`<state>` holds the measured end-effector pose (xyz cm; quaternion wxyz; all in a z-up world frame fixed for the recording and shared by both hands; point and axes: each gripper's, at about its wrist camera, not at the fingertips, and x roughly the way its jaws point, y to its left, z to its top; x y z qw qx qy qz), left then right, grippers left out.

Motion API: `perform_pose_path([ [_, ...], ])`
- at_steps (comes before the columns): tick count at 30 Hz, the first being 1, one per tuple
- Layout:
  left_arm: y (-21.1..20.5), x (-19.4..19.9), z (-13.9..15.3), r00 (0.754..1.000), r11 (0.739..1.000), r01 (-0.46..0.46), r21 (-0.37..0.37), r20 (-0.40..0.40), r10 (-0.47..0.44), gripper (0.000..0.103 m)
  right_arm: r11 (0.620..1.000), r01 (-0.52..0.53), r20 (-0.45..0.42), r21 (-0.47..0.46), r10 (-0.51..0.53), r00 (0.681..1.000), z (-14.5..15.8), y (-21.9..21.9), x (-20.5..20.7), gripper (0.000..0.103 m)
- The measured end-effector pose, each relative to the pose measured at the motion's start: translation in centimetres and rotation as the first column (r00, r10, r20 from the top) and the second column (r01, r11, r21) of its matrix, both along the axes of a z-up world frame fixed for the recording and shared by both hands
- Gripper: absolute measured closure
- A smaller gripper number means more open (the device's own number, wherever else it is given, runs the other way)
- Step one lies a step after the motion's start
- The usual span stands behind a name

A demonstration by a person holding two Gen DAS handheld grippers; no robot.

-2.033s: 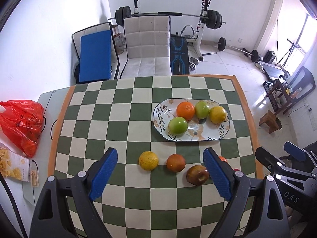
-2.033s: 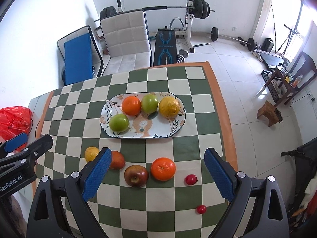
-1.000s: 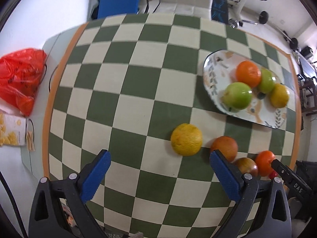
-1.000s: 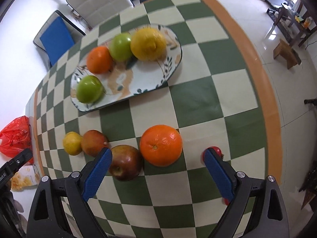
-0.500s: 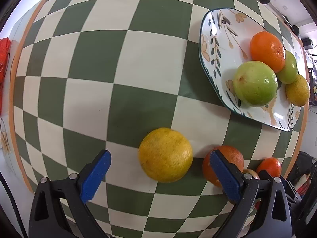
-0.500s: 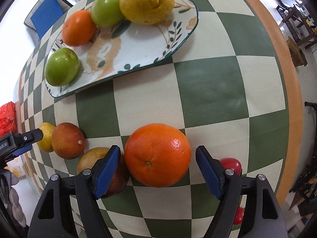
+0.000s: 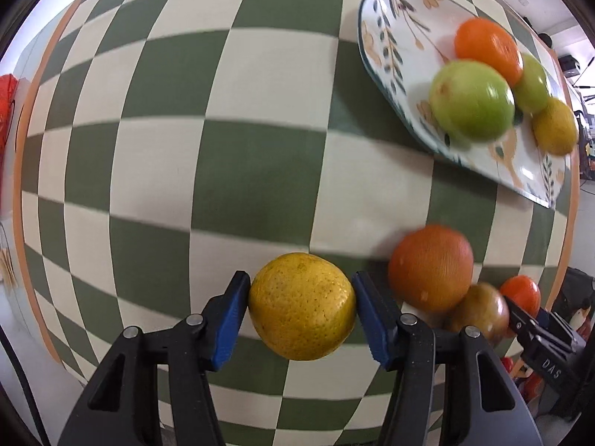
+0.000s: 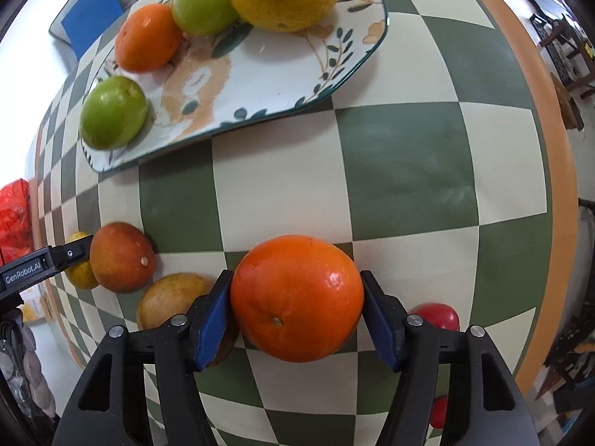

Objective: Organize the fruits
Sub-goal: 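Grasp the small yellow citrus with the left tool while the right grasps an orange, then carry the yellow citrus and orange onto the plate and open both tools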

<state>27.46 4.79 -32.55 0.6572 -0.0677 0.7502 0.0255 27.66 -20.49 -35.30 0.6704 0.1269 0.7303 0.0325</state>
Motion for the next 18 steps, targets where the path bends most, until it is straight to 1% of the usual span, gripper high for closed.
perform_pose_path([
  [4, 0.0, -2.7, -0.9, 1.000, 1.000, -0.009, -0.007, -0.023, 0.009, 0.049, 1.000, -0.028, -0.038, 0.004, 0.028, 0.999, 0.1, 0.0, -1.5, 0.035],
  [6, -0.1, -3.2, -0.8, 1.000, 1.000, -0.003, 0.005, -0.002, 0.003, 0.049, 0.999, -0.033, -0.047, 0.005, 0.033, 0.998, -0.1, -0.1, -2.4, 0.035],
  [8, -0.2, -3.4, -0.8, 1.000, 1.000, 0.005, 0.013, 0.002, -0.005, 0.049, 1.000, -0.004, -0.053, 0.025, 0.006, 0.999, -0.5, -0.6, -2.9, 0.034],
  [9, -0.4, -3.5, -0.8, 1.000, 1.000, 0.012, 0.017, 0.006, -0.012, 0.049, 0.999, 0.005, -0.040, 0.032, -0.004, 0.999, -0.4, -0.8, -3.1, 0.032],
  [12, -0.9, -3.3, -0.7, 1.000, 1.000, 0.018, 0.019, 0.006, -0.018, 0.049, 0.999, 0.031, -0.048, 0.036, -0.029, 0.998, -0.4, -1.2, -3.2, 0.031],
  [14, -1.5, -2.8, -0.8, 1.000, 1.000, 0.009, 0.009, 0.002, -0.010, 0.049, 0.999, 0.022, -0.045, 0.025, -0.021, 0.999, -0.4, -1.0, -3.2, 0.031],
  [16, -1.8, -2.6, -0.3, 1.000, 1.000, 0.000, -0.006, 0.000, 0.000, 0.049, 1.000, 0.003, -0.038, 0.009, -0.003, 0.999, -0.3, -0.8, -3.4, 0.031],
  [17, -1.7, -2.5, 0.1, 1.000, 1.000, -0.008, -0.017, 0.002, 0.008, 0.049, 1.000, -0.011, -0.035, 0.002, 0.011, 0.999, -0.3, -0.6, -3.3, 0.035],
  [18, -1.5, -2.2, 0.6, 1.000, 1.000, -0.014, -0.027, 0.004, 0.014, 0.049, 1.000, -0.021, -0.034, -0.003, 0.021, 0.999, -0.2, -0.1, -3.3, 0.035],
])
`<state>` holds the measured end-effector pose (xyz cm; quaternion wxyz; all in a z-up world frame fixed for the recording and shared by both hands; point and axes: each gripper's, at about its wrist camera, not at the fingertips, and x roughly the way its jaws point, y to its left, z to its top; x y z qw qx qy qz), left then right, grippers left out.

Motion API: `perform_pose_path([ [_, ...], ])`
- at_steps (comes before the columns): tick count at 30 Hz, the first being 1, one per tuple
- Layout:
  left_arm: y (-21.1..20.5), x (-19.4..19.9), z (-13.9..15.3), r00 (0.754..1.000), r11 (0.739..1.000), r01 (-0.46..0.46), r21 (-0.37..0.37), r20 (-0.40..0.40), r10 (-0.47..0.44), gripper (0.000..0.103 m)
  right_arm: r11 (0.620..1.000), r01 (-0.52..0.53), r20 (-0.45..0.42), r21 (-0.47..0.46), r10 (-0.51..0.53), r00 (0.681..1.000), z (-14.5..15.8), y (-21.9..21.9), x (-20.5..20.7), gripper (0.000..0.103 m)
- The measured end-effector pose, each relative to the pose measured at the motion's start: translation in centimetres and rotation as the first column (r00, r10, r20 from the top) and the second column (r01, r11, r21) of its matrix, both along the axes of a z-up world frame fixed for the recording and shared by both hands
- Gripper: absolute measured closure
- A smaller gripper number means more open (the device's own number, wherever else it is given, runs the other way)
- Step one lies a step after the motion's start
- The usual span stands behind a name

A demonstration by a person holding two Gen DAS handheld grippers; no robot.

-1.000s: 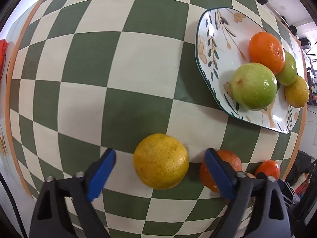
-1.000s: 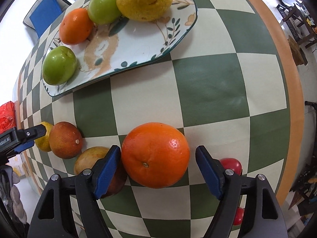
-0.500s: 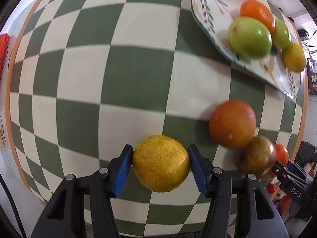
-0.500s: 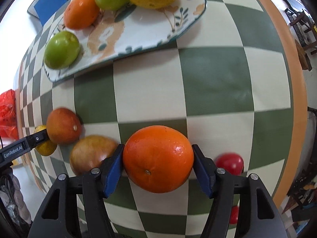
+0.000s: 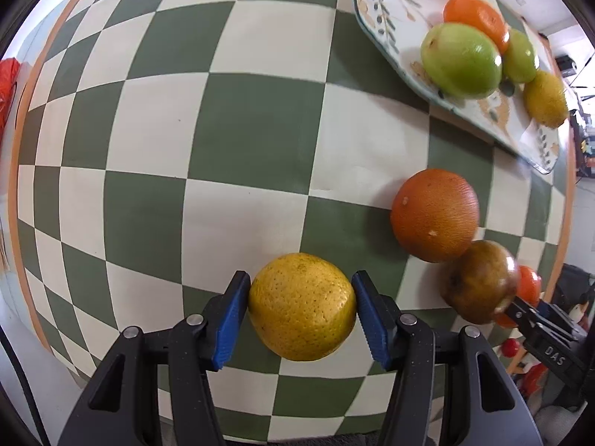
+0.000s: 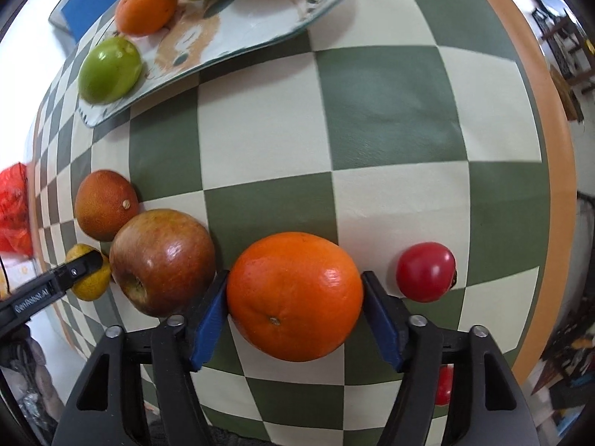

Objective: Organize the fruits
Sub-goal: 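Carry the yellow citrus and orange onto the plate and open both tools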

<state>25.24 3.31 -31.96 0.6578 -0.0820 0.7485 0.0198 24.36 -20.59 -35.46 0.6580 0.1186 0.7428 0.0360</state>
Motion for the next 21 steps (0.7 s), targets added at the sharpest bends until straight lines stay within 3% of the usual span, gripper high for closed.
perform_pose_path([
  [8, 0.5, 4.2, 7.8, 0.989, 0.995, -0.021, -0.100, 0.145, 0.036, 0.049, 0.995, 0.051, 0.059, 0.090, -0.056, 0.997, 4.3, -0.1, 0.8, 0.035],
  [13, -0.7, 11.8, 10.9, 0.974, 0.995, 0.028, -0.099, 0.226, -0.005, 0.049, 0.988, 0.063, 0.133, 0.139, -0.081, 0.988, 7.3, -0.5, 5.4, 0.035],
  [16, -1.4, 16.5, 10.6, 0.971, 0.996, 0.065, -0.057, 0.235, -0.050, 0.049, 0.988, 0.062, 0.170, 0.142, -0.086, 0.982, 8.4, -0.4, 9.0, 0.035],
  [21, -2.3, 21.9, 6.9, 0.985, 0.994, 0.102, -0.027, 0.146, -0.096, 0.049, 0.989, 0.059, 0.157, 0.136, -0.081, 0.984, 7.3, 0.7, 13.7, 0.035],
])
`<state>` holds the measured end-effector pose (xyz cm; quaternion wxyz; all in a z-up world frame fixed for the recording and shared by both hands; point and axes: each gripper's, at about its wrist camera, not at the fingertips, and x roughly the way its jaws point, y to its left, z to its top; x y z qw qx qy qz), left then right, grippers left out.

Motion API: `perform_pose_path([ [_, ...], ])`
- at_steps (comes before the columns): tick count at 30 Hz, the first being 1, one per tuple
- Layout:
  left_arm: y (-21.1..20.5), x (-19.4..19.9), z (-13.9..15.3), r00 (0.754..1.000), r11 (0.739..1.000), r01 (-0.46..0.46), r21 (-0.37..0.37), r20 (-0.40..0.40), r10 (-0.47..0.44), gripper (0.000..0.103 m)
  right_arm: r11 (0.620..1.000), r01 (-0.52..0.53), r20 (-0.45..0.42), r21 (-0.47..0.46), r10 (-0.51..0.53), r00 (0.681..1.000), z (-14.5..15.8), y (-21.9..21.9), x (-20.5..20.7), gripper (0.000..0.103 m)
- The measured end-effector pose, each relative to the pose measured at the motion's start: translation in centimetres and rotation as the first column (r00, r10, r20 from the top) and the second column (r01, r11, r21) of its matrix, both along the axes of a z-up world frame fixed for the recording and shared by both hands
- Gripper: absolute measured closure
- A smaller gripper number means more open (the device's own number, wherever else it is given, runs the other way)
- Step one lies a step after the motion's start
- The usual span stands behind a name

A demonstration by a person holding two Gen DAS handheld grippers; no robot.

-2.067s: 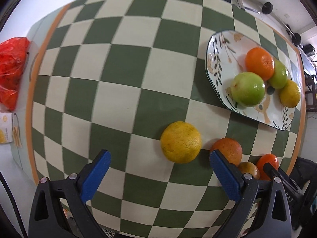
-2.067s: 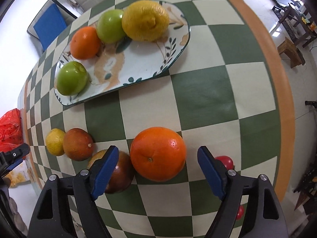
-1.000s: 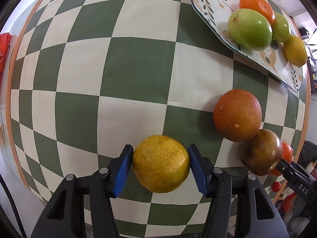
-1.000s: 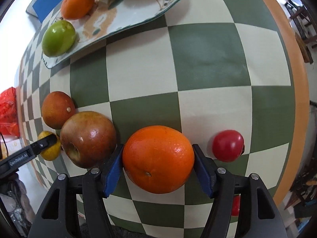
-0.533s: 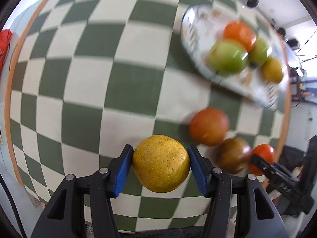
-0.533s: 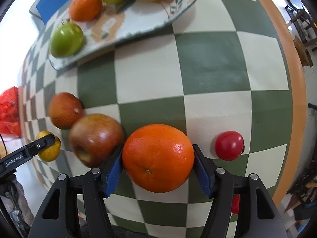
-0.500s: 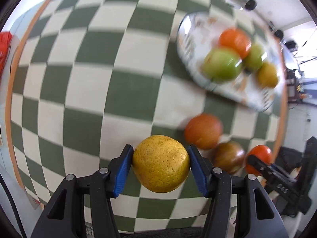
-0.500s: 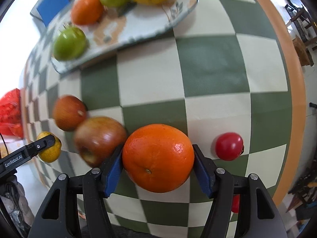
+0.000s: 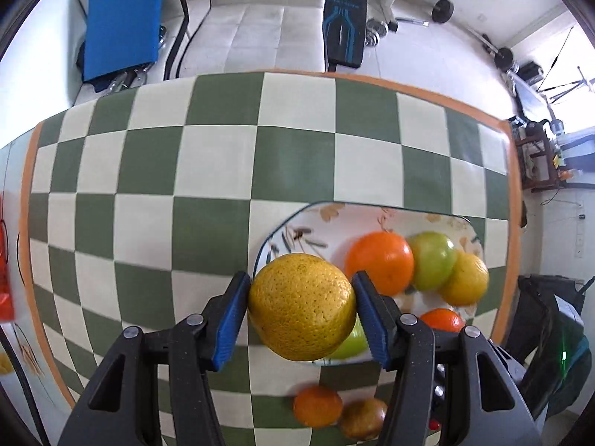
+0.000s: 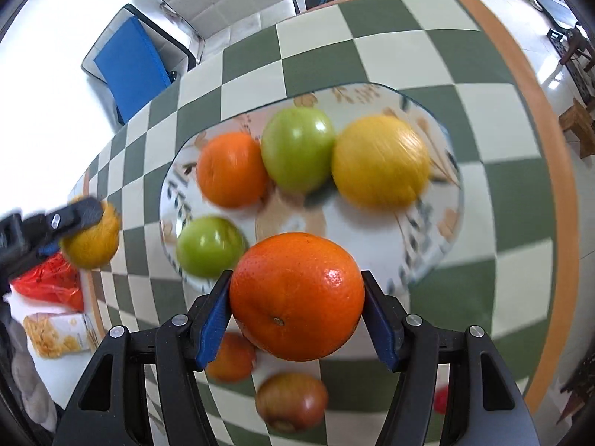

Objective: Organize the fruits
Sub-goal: 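Carry the yellow citrus and orange onto the plate and open both tools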

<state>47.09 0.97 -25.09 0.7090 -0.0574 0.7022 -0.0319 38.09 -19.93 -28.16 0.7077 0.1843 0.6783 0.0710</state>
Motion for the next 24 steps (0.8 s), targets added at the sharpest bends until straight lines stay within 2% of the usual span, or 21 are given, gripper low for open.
perform_pose_path([
  [4, -0.4, 1.8, -2.5, 0.997, 0.999, 0.030, 0.013, -0.073, -0.029, 0.049, 0.999, -0.021, -0.033, -0.025, 0.020, 0.999, -2.1, 1.7, 2.5, 0.035],
  [9, -0.6, 2.1, -4.4, 0.989, 0.999, 0.040, 0.006, -0.140, -0.038, 0.048, 0.998, -0.050, -0.062, -0.030, 0.048, 0.997, -4.1, 2.7, 3.2, 0.035],
  [11, -0.5, 1.9, -4.3, 0.991, 0.999, 0.034, 0.005, -0.133, -0.033, 0.048, 0.998, -0.058, -0.073, -0.028, 0.056, 0.996, -4.7, 3.2, 3.6, 0.035],
  [12, -0.4, 1.8, -4.2, 0.992, 1.000, 0.030, -0.003, -0.123, -0.030, 0.044, 0.998, -0.059, -0.083, -0.020, 0.057, 0.995, -4.9, 3.3, 3.7, 0.035],
  [14, -0.1, 1.8, -3.6, 0.994, 1.000, 0.019, -0.009, -0.106, -0.020, 0.029, 0.998, -0.054, -0.095, -0.019, 0.052, 0.994, -5.4, 3.4, 3.6, 0.034],
  [15, 0.0, 1.7, -3.4, 0.995, 1.000, 0.017, -0.007, -0.097, -0.018, 0.016, 0.998, -0.056, -0.100, -0.014, 0.054, 0.994, -5.6, 3.4, 3.6, 0.028],
  [16, 0.1, 1.6, -3.0, 0.996, 1.000, 0.018, -0.001, -0.083, -0.018, 0.013, 0.999, -0.049, -0.100, -0.006, 0.048, 0.994, -5.7, 3.0, 3.7, 0.022],
  [17, 0.2, 1.4, -2.6, 0.997, 1.000, 0.020, 0.009, -0.068, -0.019, 0.013, 0.999, -0.046, -0.099, -0.010, 0.045, 0.994, -5.8, 2.9, 3.6, 0.015],
  [20, 0.6, 0.6, -1.6, 0.999, 0.999, 0.014, 0.031, -0.045, -0.012, 0.013, 0.999, -0.045, -0.089, -0.031, 0.042, 0.995, -4.7, 1.9, 3.3, 0.012],
  [21, 0.8, 0.2, -1.4, 0.999, 0.999, 0.010, 0.039, -0.037, -0.009, 0.013, 0.997, -0.048, -0.086, -0.052, 0.043, 0.995, -4.3, 1.7, 3.1, 0.008],
  [24, 1.2, -1.2, -0.5, 1.000, 0.998, -0.005, 0.067, 0.001, 0.005, 0.013, 0.991, -0.054, -0.065, -0.120, 0.046, 0.997, -2.7, 1.2, 2.5, 0.007],
])
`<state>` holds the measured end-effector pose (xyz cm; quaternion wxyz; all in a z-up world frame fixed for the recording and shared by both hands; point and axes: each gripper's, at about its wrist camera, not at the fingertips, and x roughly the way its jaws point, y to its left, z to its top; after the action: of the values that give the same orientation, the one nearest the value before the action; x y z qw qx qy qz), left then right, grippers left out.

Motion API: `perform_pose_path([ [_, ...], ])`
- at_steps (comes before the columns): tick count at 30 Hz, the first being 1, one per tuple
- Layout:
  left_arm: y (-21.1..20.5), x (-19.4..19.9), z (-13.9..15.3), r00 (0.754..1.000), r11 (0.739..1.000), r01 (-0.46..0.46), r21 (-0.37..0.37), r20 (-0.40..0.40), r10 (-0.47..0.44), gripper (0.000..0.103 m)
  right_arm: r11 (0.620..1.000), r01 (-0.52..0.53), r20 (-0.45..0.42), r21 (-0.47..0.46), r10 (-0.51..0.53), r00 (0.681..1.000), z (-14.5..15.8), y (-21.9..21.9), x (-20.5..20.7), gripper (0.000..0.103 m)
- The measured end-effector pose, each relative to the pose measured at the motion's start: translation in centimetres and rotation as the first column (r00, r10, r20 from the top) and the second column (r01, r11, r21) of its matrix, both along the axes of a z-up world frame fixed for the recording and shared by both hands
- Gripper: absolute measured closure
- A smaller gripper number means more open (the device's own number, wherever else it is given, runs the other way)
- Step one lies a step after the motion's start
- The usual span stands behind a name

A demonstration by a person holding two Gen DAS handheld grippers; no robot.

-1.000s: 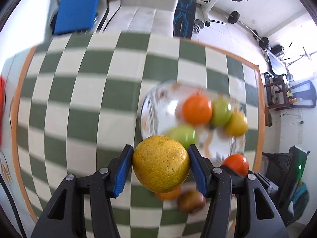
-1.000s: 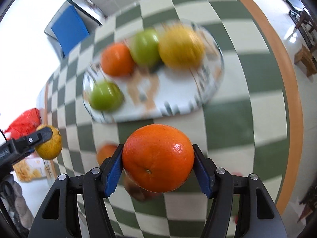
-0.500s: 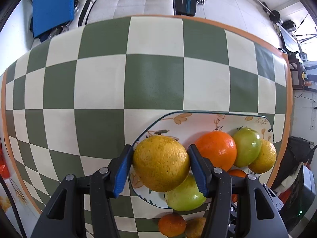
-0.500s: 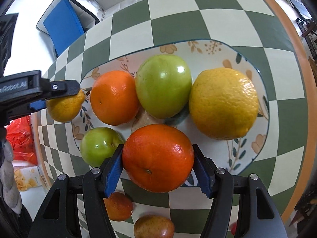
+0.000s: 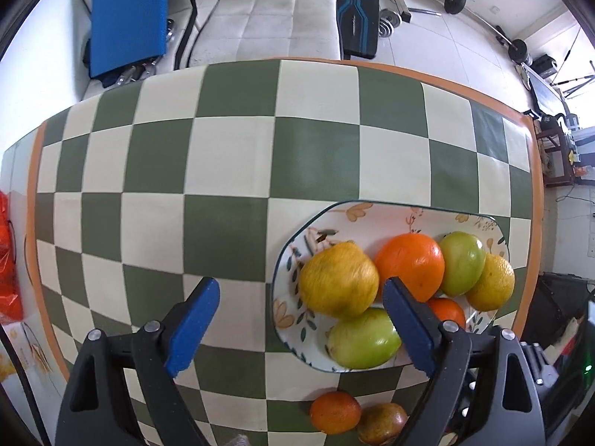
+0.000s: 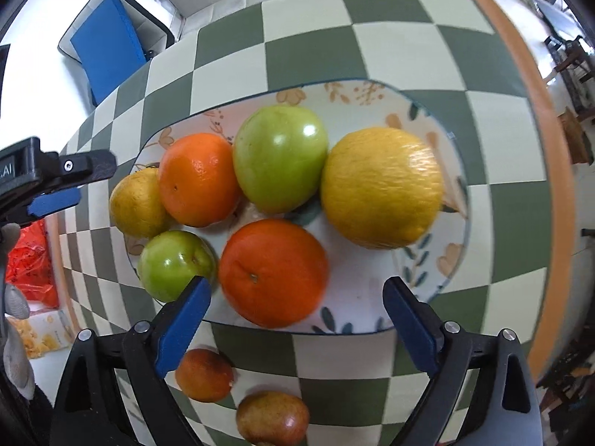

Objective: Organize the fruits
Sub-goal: 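Lift both open tools away from the plate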

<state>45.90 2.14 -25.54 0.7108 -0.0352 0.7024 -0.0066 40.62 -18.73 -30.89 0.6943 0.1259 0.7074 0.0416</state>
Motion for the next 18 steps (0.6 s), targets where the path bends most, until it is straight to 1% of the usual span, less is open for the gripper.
perform_pose_path([
  [3, 0.1, -2.0, 1.1, 0.999, 0.999, -0.006, 0.043, 0.050, 0.004, 0.013, 0.998, -0.005, 0.037, -0.065, 0.008, 0.999, 1.6, -0.6, -0.7, 0.007],
  [6, 0.4, -3.9, 1.8, 0.997, 0.998, -0.014, 0.058, 0.081, 0.010, 0.013, 0.994, -0.005, 0.070, -0.111, 0.013, 0.997, 3.0, -1.2, -1.6, 0.007],
  [10, 0.0, -6.4, 3.1, 0.993, 0.998, -0.009, 0.069, 0.118, 0.001, 0.013, 0.992, 0.009, 0.095, -0.128, 0.004, 0.995, 4.3, -1.9, -2.8, 0.007],
  [13, -0.3, -8.2, 4.5, 0.986, 0.997, -0.005, 0.080, 0.164, -0.008, 0.013, 0.992, 0.017, 0.120, -0.128, -0.001, 0.993, 5.7, -2.3, -4.0, 0.007],
  [18, -1.0, -10.8, 7.0, 0.974, 0.998, 0.000, 0.064, 0.227, -0.014, 0.013, 0.989, 0.021, 0.180, -0.145, 0.005, 0.984, 8.6, -2.6, -5.7, 0.007],
])
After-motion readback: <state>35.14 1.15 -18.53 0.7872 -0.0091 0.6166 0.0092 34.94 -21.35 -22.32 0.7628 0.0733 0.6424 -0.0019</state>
